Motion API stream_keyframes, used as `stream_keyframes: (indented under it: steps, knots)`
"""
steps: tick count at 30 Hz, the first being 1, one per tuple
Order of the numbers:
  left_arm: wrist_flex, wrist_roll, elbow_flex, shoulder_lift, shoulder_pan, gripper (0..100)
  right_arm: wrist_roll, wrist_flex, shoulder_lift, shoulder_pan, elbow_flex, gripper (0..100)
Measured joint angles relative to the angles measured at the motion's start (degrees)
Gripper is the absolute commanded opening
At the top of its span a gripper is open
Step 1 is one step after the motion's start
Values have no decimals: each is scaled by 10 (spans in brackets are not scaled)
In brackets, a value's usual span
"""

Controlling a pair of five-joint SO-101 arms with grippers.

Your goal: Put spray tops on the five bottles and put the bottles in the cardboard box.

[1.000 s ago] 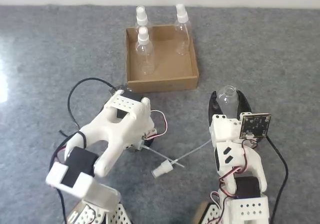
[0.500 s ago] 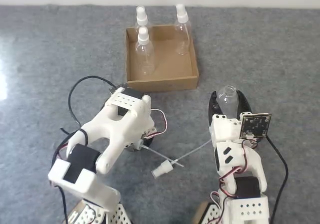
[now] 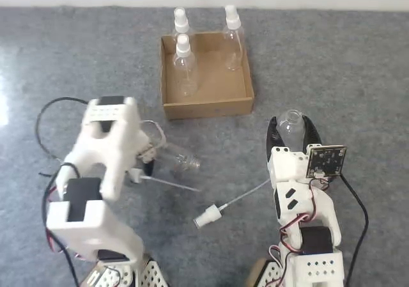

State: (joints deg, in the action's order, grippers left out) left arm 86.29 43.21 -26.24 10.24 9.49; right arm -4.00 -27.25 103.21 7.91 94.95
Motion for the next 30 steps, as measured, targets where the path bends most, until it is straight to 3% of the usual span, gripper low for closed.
stream_keyframes:
  steps: [8, 17, 23, 30]
  knots:
    - [1, -166, 42, 0, 117, 65, 0, 0, 0, 0, 0, 20]
    - [1, -474, 97, 5, 217, 66, 0, 0, 0, 0, 0, 20]
    - [1, -678, 103, 9, 240, 64, 0, 0, 0, 0, 0, 20]
    - [1, -817, 103, 9, 244, 62, 0, 0, 0, 0, 0, 20]
